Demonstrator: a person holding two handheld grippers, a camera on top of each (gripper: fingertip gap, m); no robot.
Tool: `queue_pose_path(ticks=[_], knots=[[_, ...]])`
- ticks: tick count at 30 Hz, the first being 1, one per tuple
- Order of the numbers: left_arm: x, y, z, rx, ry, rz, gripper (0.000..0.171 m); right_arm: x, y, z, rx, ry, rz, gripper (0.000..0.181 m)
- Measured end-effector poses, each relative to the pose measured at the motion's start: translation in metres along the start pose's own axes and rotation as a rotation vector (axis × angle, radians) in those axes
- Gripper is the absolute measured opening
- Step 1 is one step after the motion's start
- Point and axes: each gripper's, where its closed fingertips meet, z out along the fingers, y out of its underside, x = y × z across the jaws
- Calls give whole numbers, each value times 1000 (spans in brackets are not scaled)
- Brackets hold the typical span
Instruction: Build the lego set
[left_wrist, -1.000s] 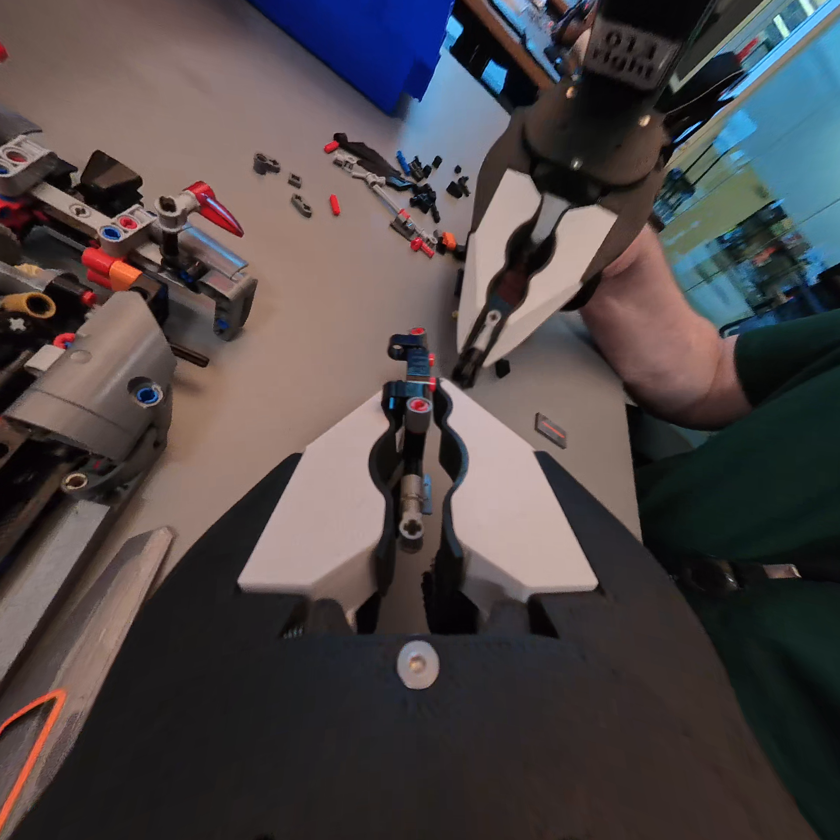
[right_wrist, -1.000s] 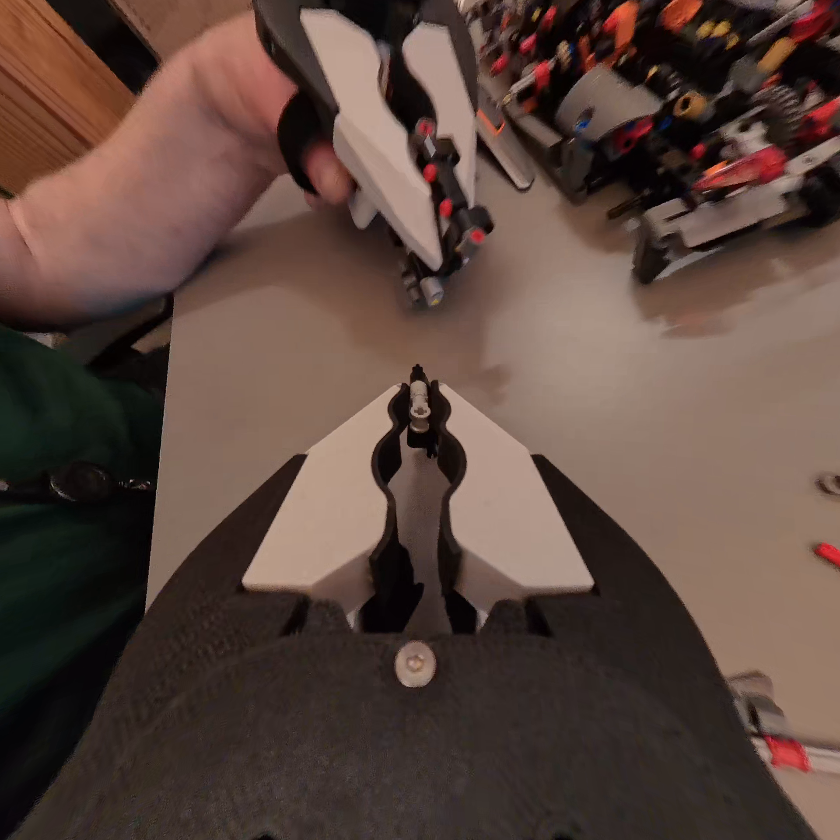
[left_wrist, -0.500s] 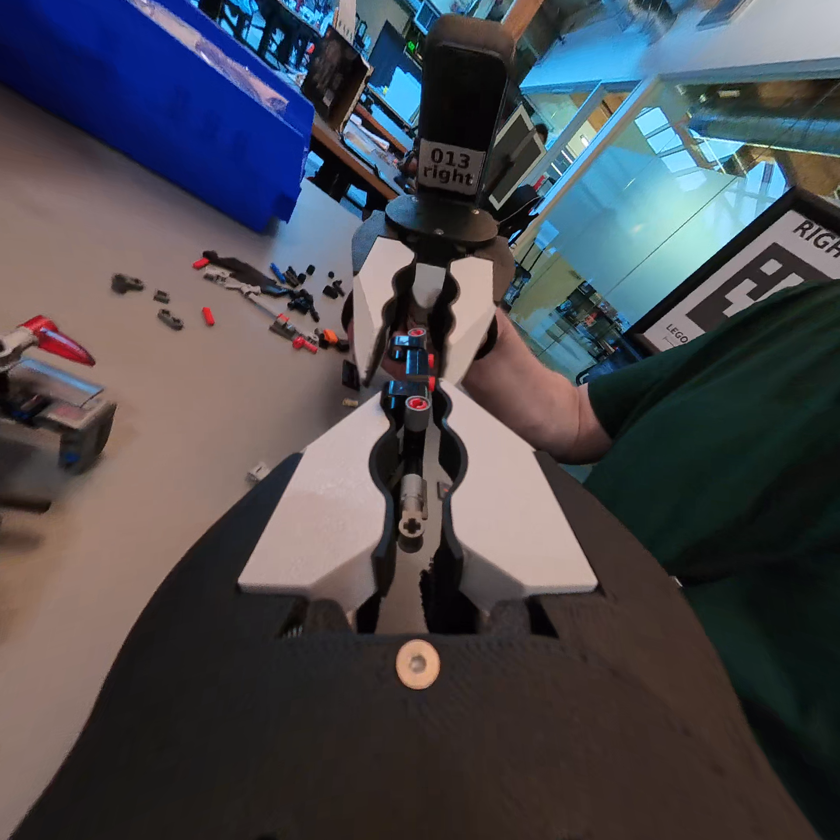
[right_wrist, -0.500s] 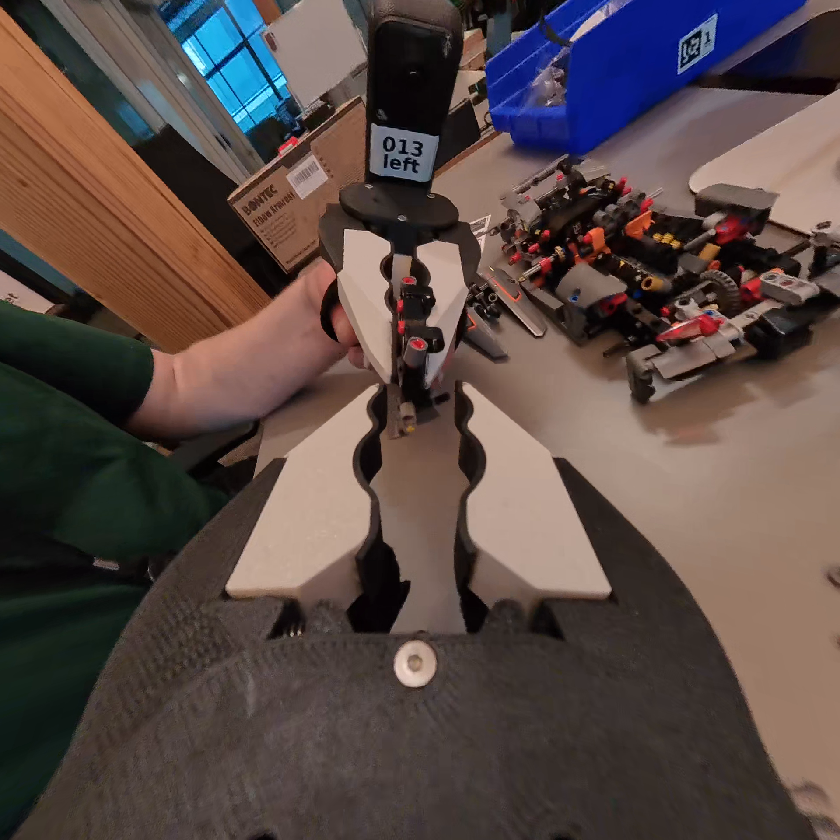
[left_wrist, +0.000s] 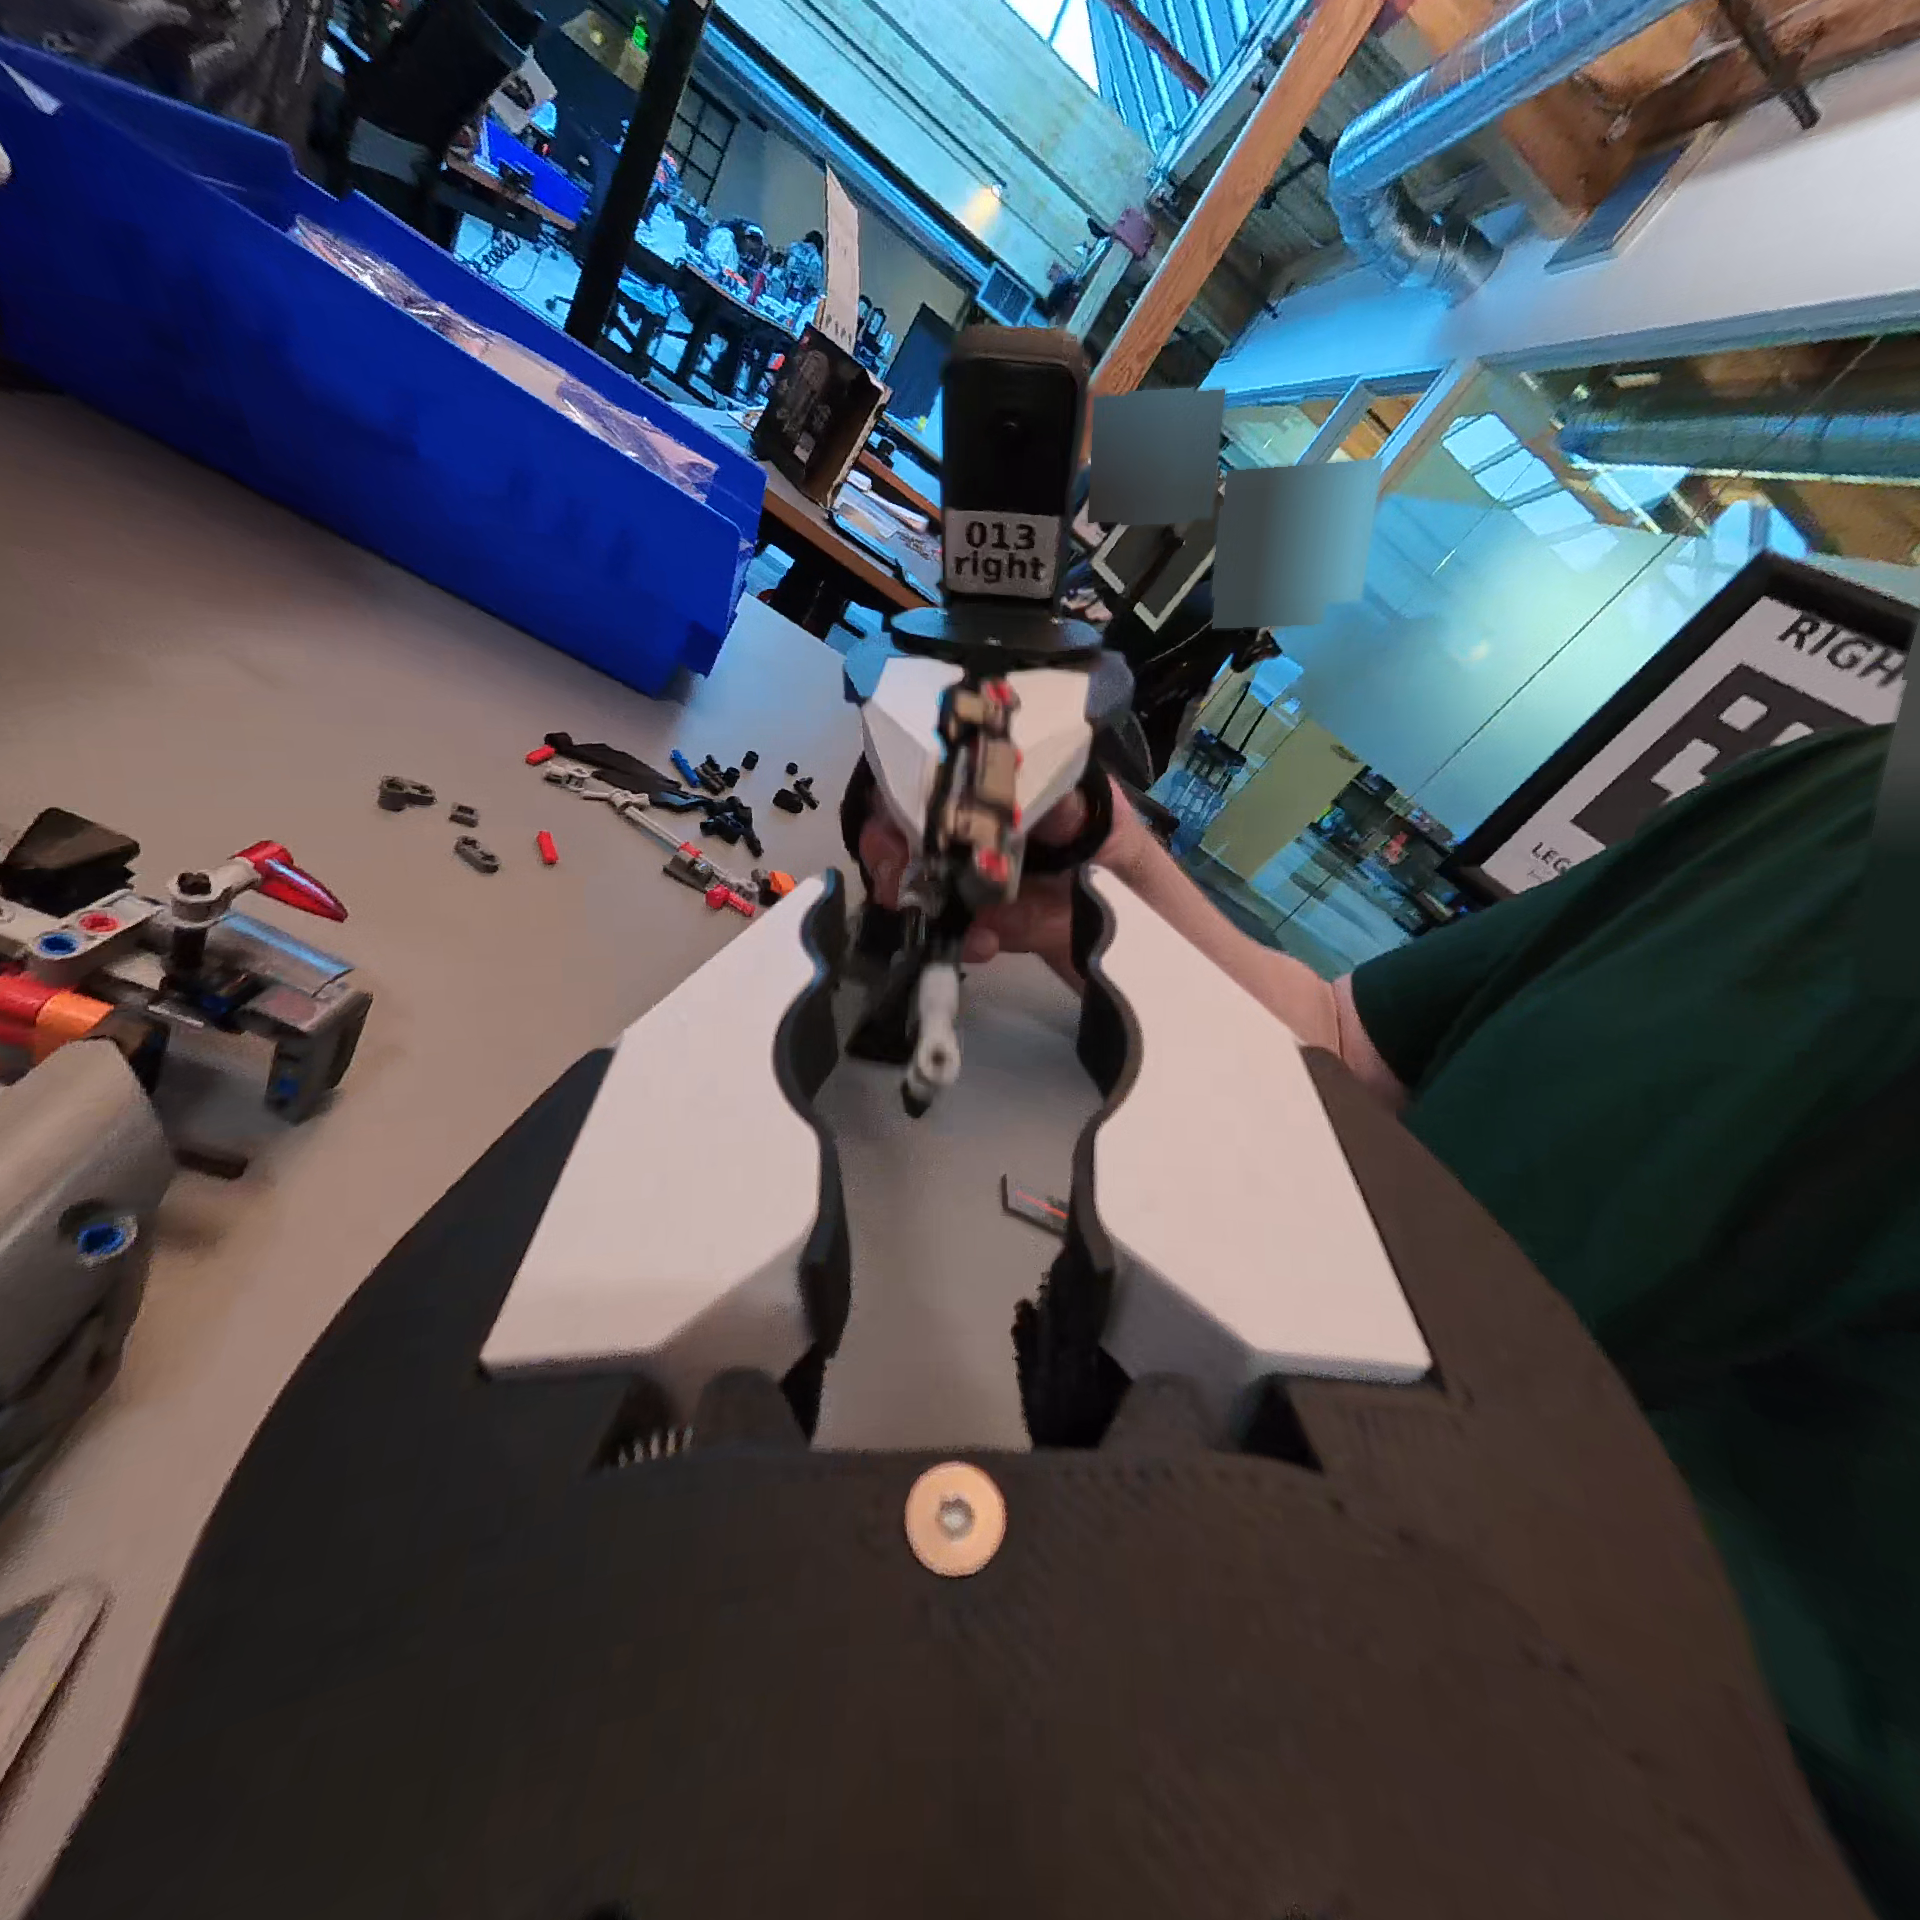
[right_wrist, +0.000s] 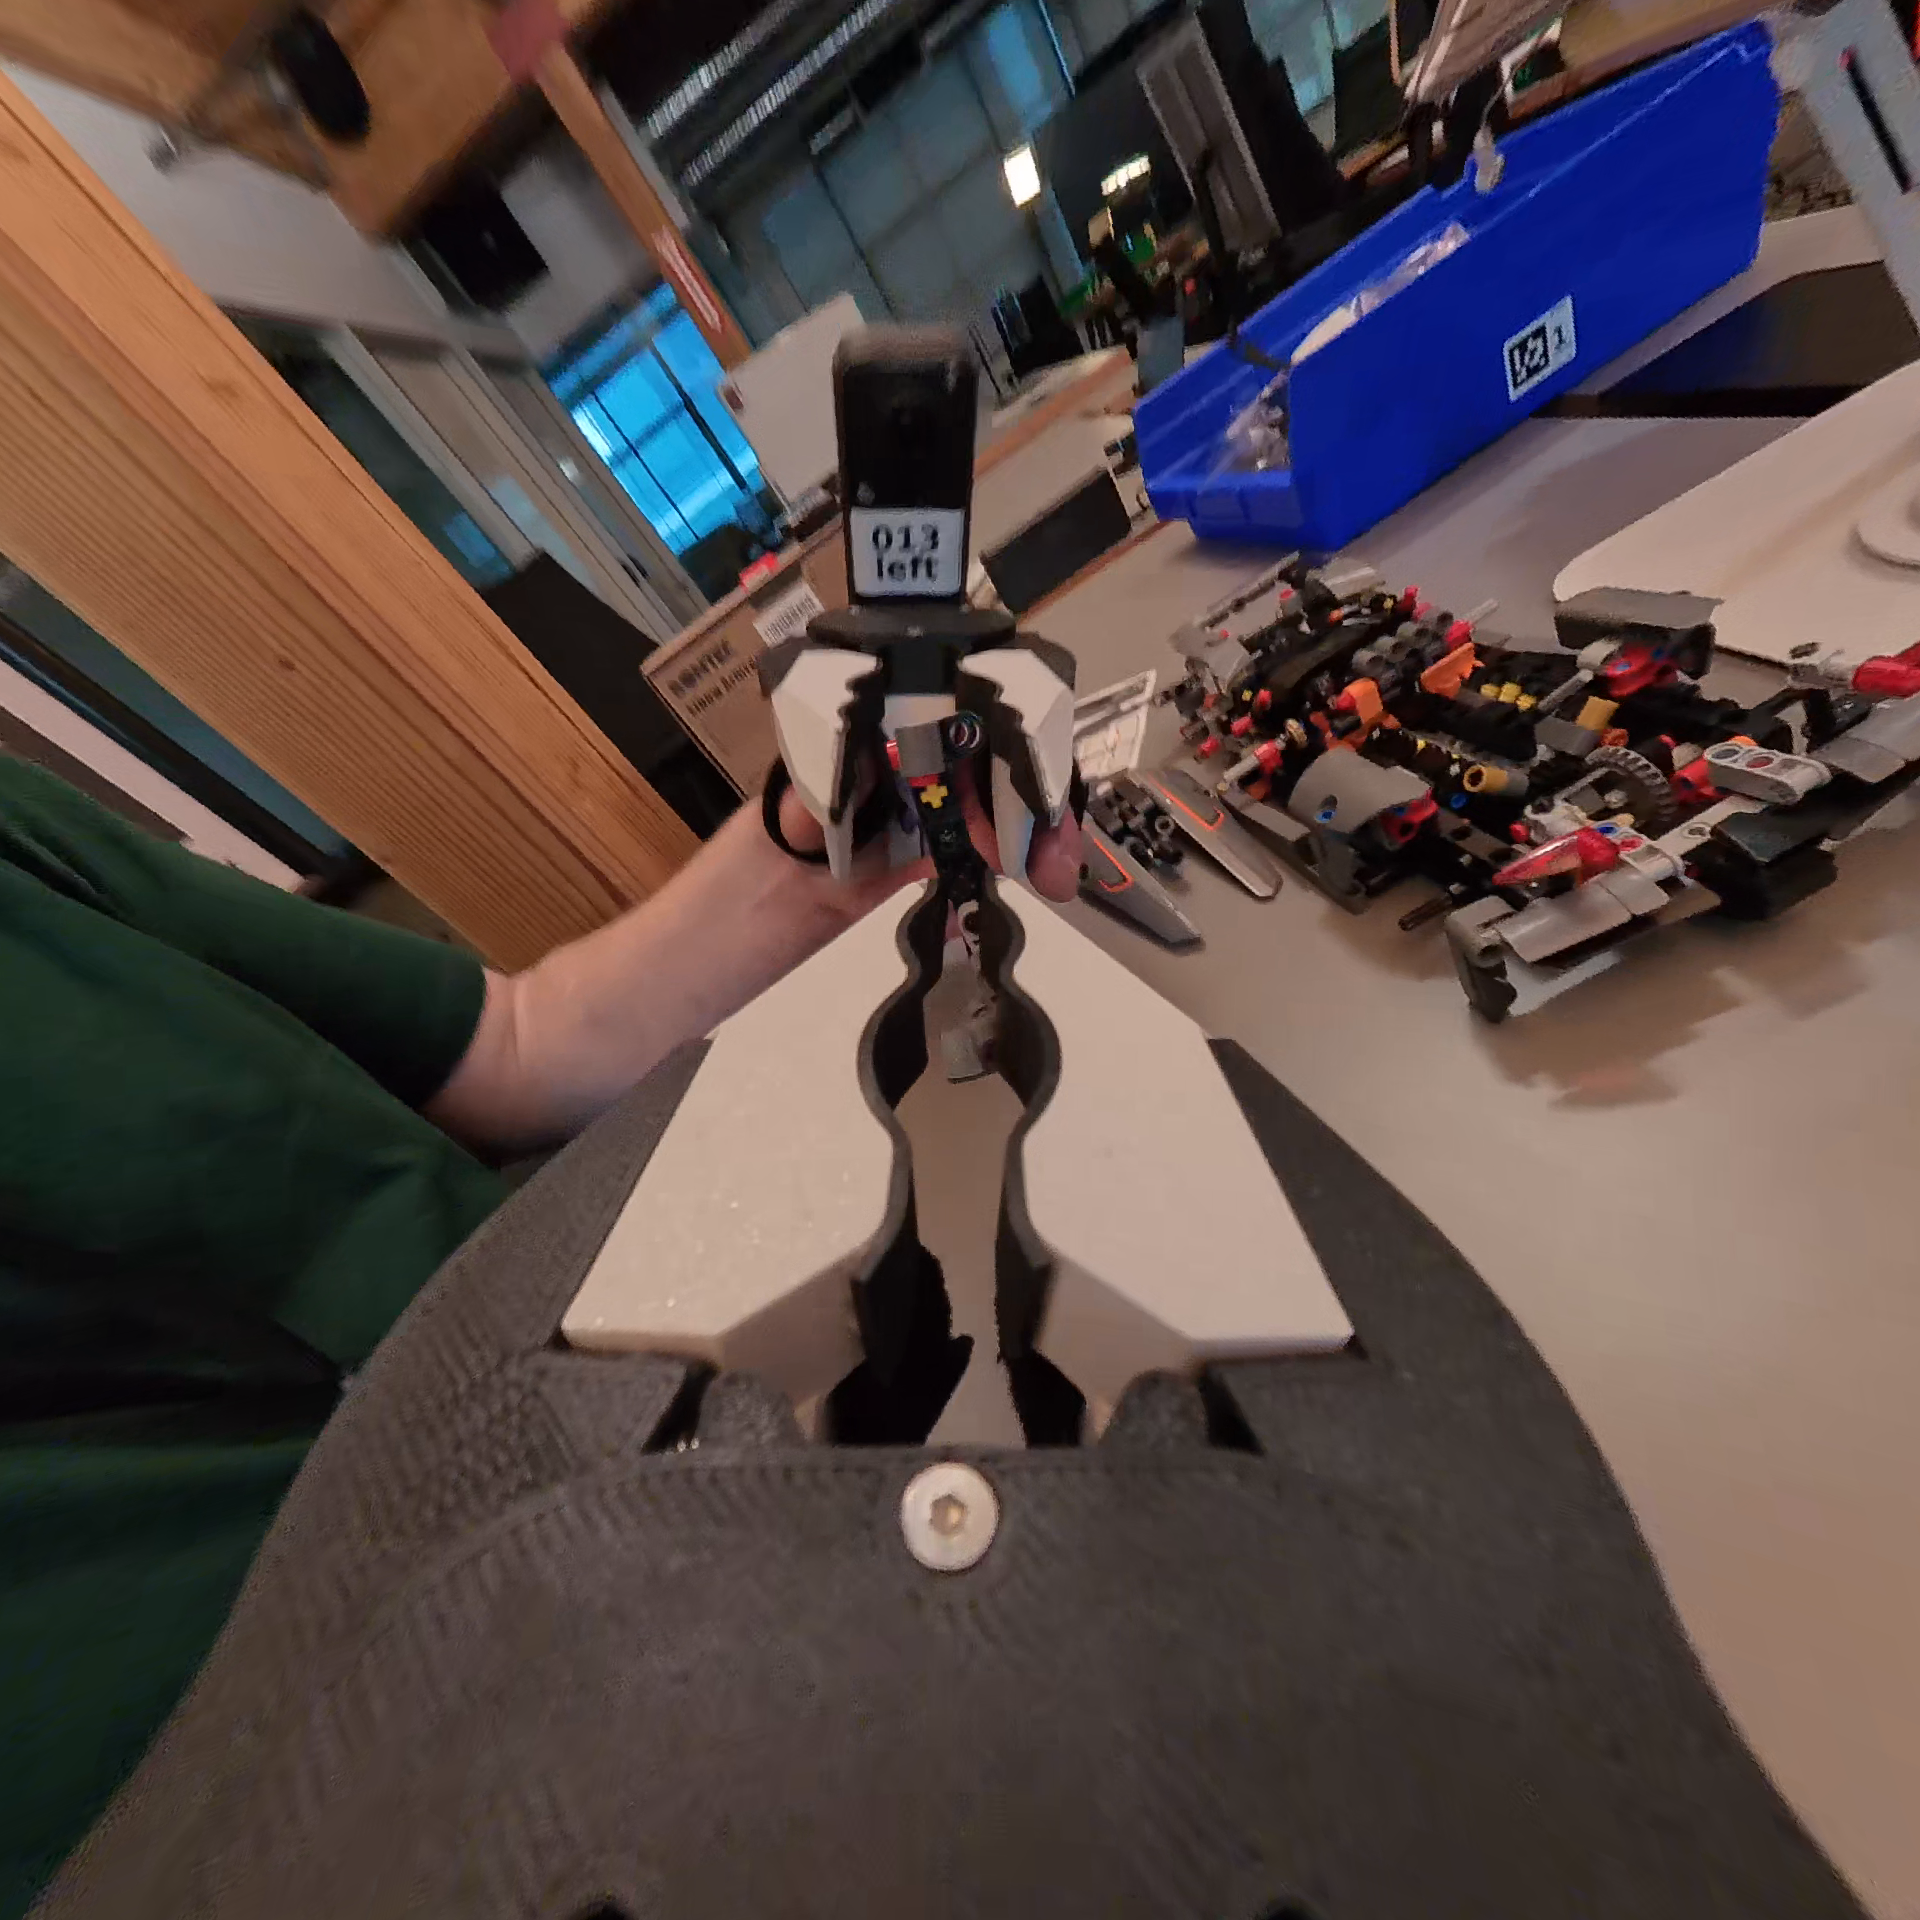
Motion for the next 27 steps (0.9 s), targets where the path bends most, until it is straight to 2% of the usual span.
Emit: queue_pose_path(ticks=[3, 7, 10, 11, 12, 14, 17, 20, 22, 25, 27], knots=[[3, 6, -12, -11, -72, 77, 45, -1, -13, -9, 87, -21, 48, 4], [11, 6, -12, 13, -114, 171, 41, -10, -16, -10, 101, -73, 79, 4], [15, 7, 0, -3, -104, 214, 33, -16, -13, -4, 91, -89, 89, 4], [15, 5, 3, 7, -116, 243, 25, -19, -12, -3, 92, -98, 95, 3], [16, 4, 4, 6, -122, 260, 10, -20, -12, -3, 99, -105, 100, 4], [17, 3, 4, 1, -116, 257, 9, -22, -11, -4, 108, -95, 85, 4], [25, 10, 5, -42, -79, 253, 9, -23, -6, -2, 62, -47, 4, 28], [35, 12, 8, -68, -46, 273, 9, -33, 0, 6, -23, -31, -98, 31], [37, 17, 12, -120, -49, 297, 9, -42, -1, 12, -40, -63, -119, 29], [40, 17, 18, -141, -56, 313, 9, -46, -1, 16, -55, -82, -121, 5], [40, 16, 18, -136, -55, 312, 9, -48, -1, 15, -55, -82, -135, 5]])
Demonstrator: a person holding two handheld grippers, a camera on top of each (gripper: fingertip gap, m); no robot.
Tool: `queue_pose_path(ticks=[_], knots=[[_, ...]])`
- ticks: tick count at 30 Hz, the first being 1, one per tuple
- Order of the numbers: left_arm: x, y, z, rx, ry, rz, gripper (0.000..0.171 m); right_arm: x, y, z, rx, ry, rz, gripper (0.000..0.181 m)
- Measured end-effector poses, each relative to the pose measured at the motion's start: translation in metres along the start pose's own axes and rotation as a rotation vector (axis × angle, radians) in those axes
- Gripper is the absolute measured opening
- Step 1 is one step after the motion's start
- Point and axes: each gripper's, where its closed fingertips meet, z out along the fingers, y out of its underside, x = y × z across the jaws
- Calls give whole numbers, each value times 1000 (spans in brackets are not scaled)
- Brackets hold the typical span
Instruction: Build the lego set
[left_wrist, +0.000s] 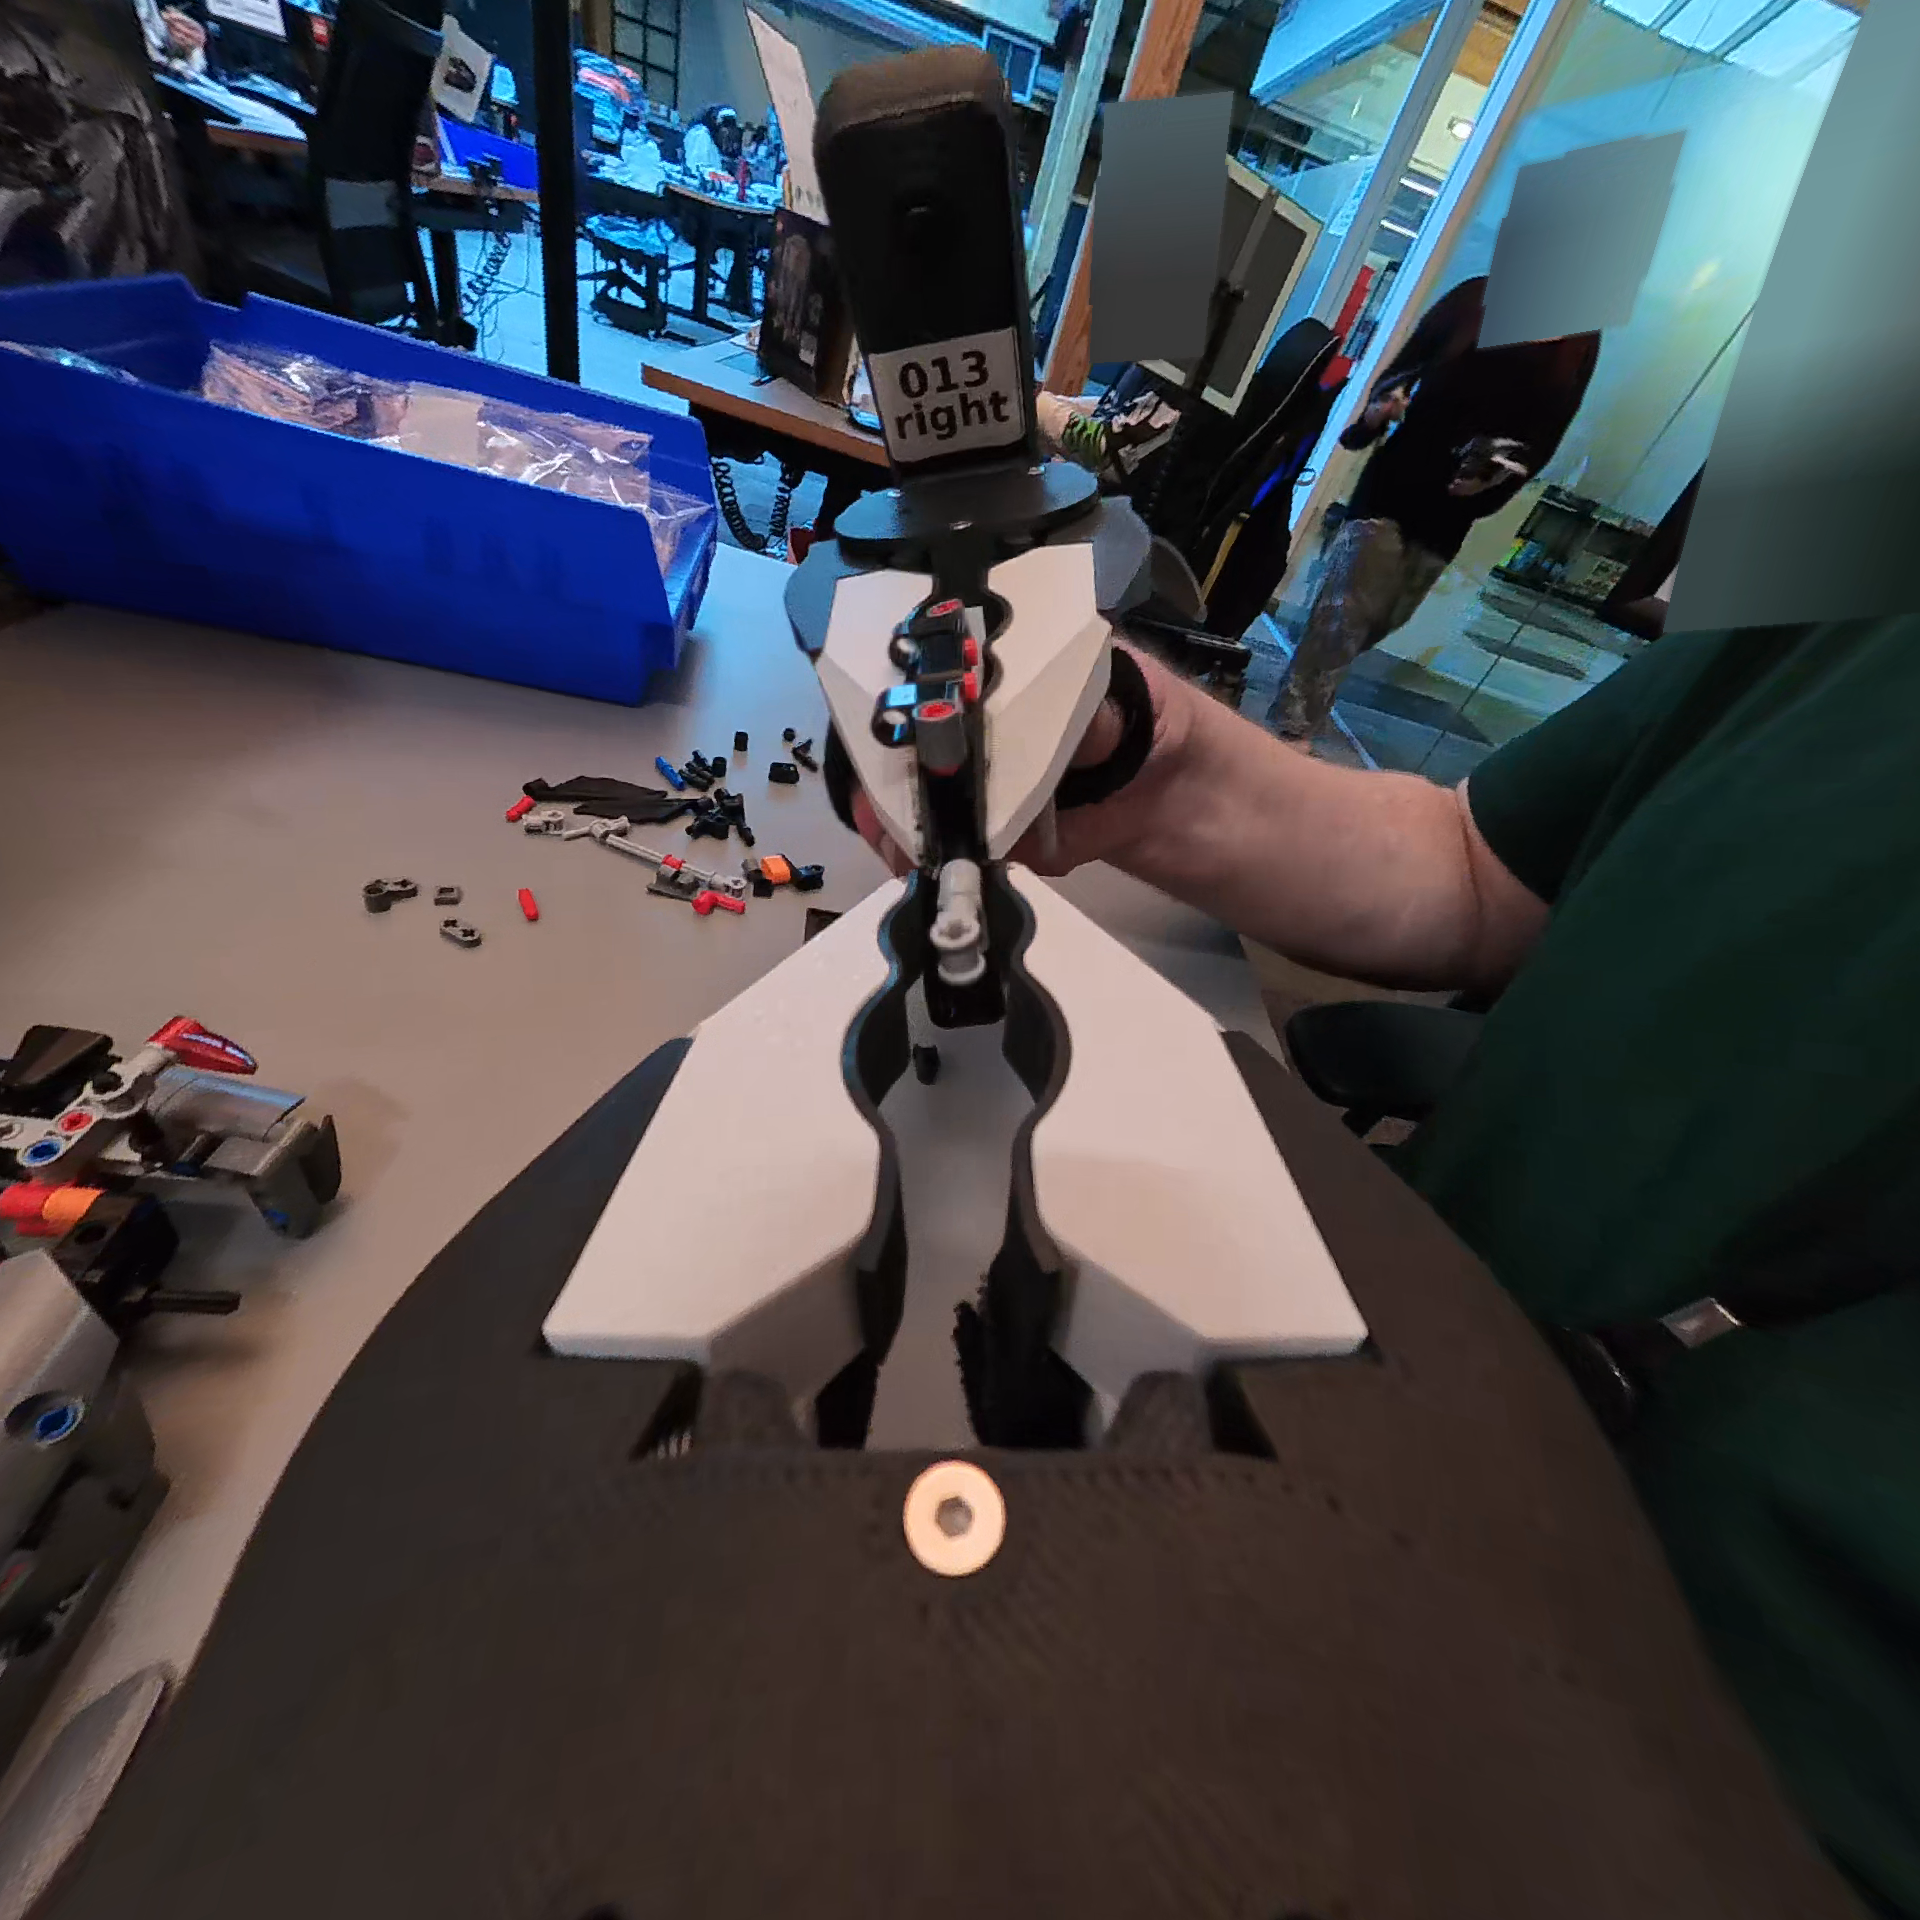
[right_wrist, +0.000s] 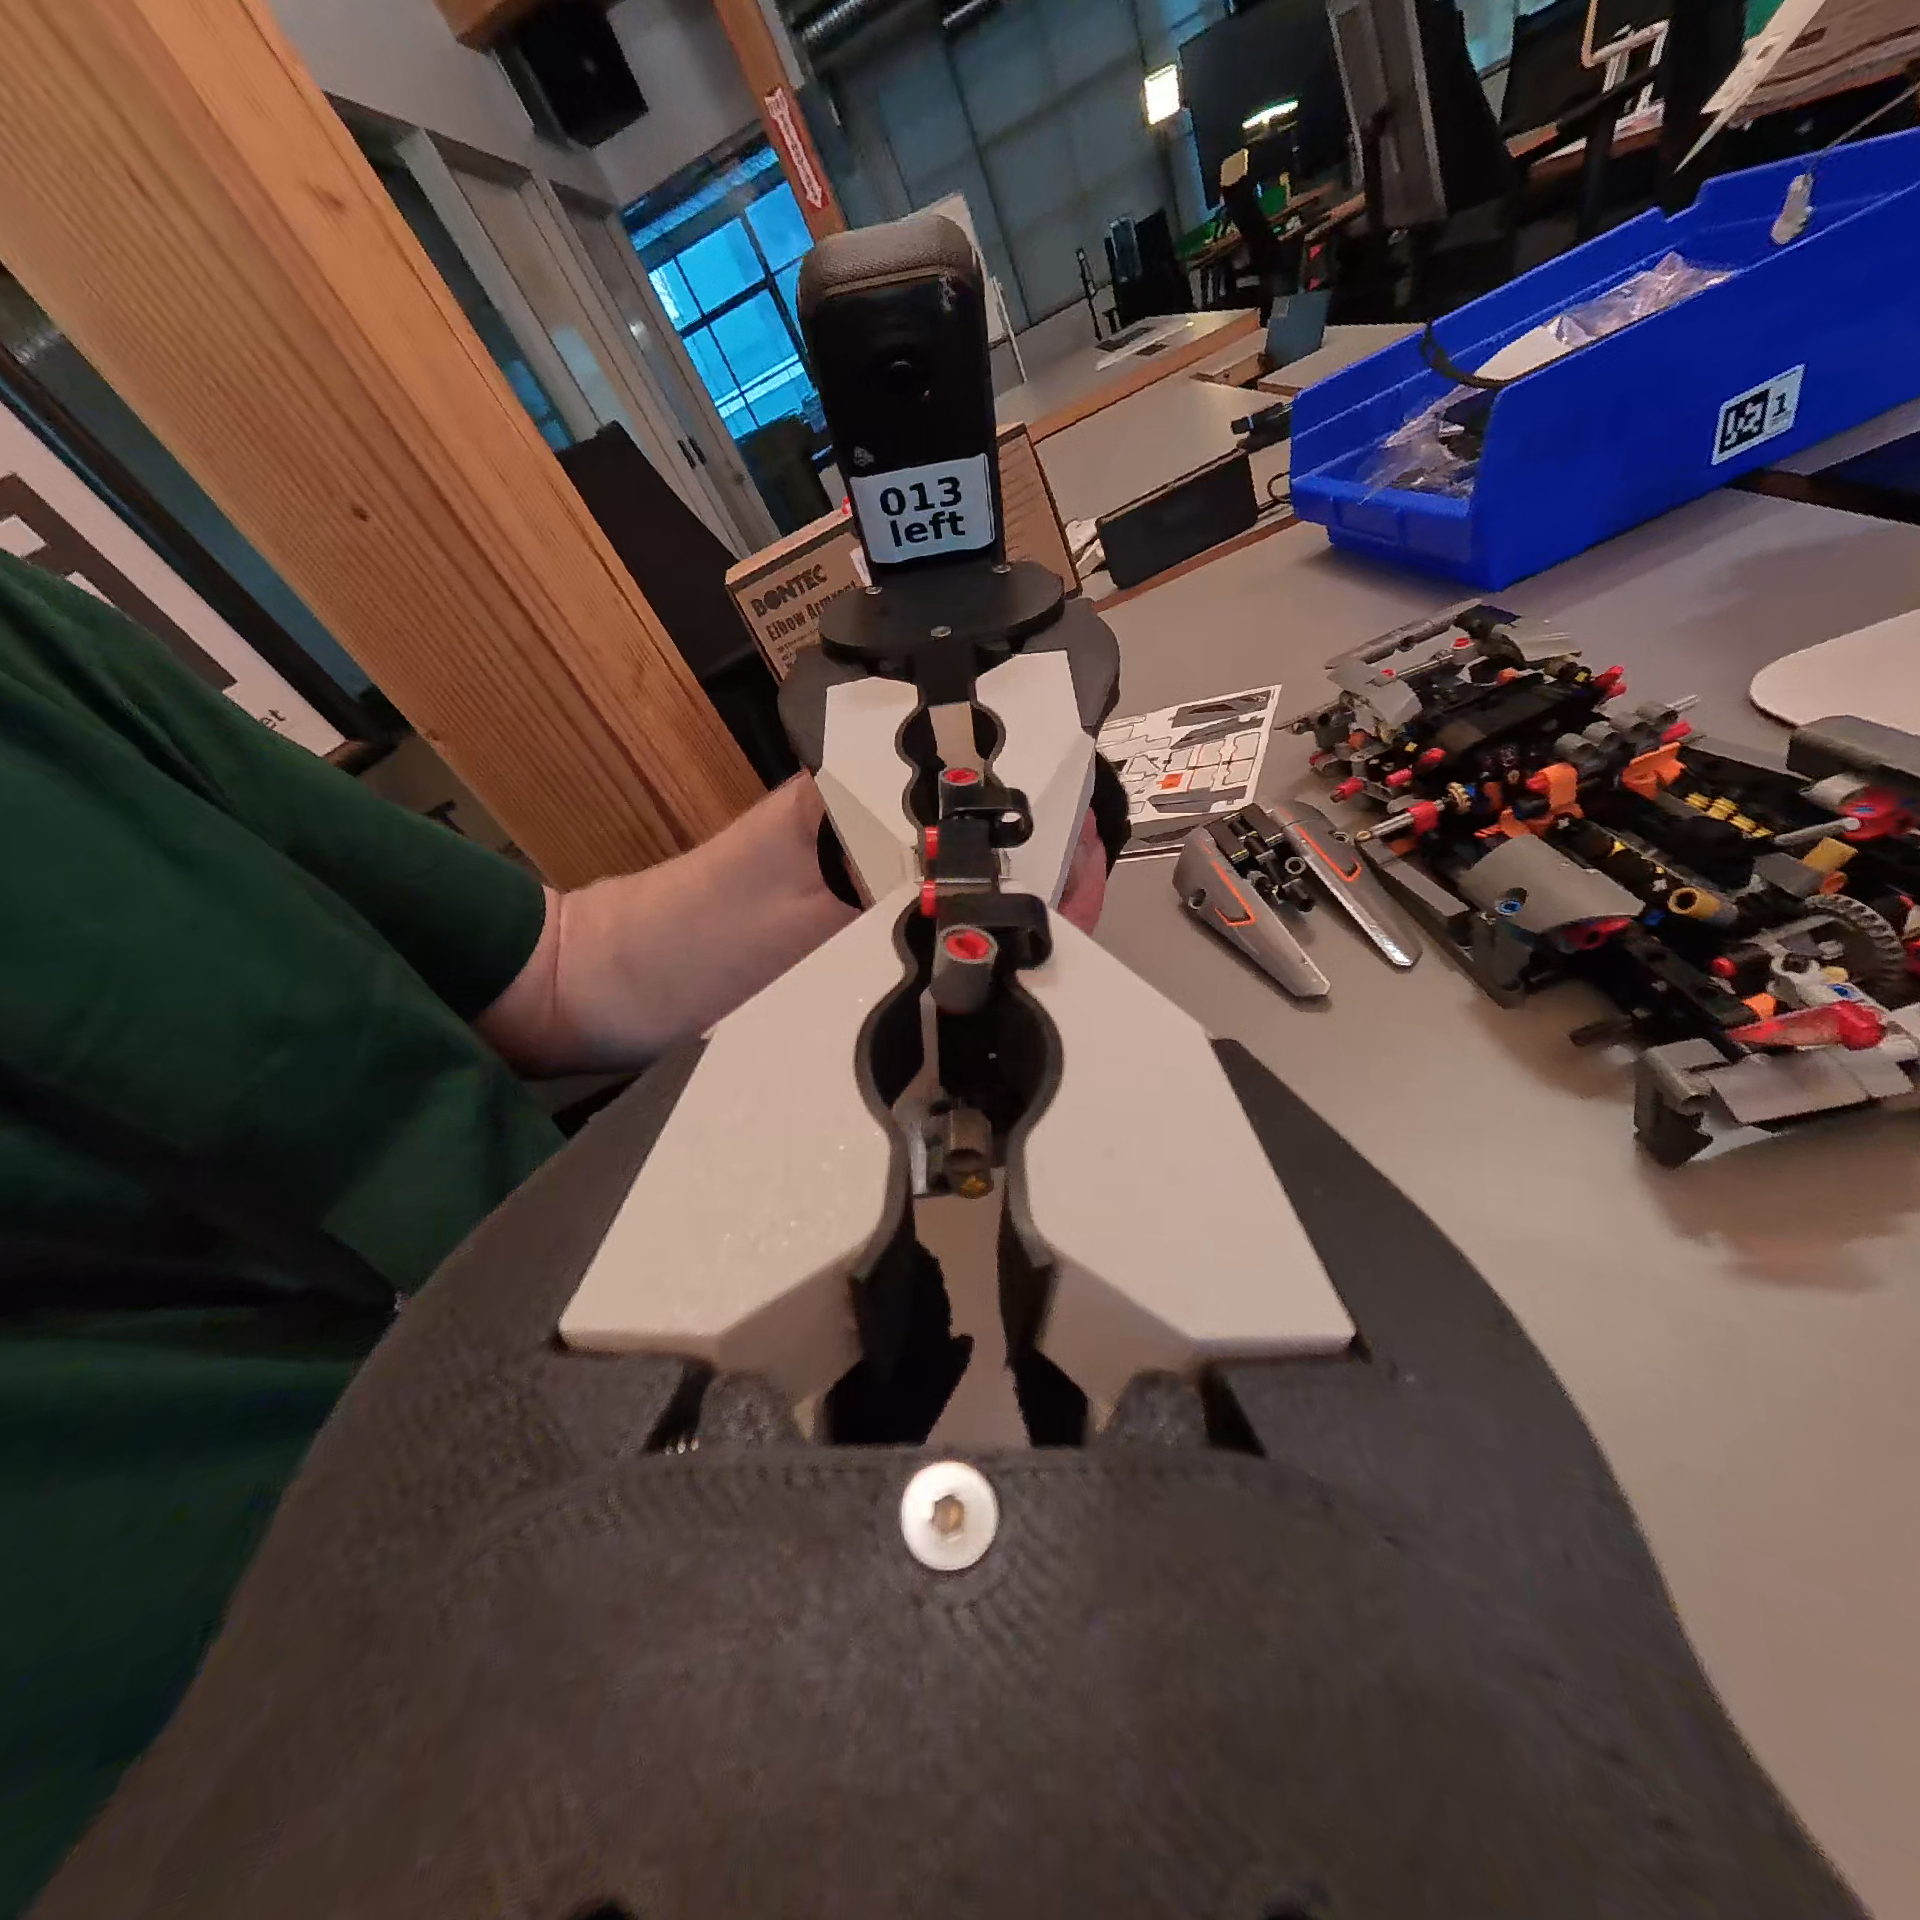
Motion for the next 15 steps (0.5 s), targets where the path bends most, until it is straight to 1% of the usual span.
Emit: queue_pose_path(ticks=[5, 10, 15], knots=[[6, 1, 1, 3, 5, 32, 9, -4, 2, -1, 3, -18, 20, 5], [8, 7, -3, -4, -29, 74, 9, -6, 8, 3, 1, -36, 39, 5], [11, 14, -8, 71, -36, 25, 9, -9, 15, 9, 6, -66, 71, 5]])
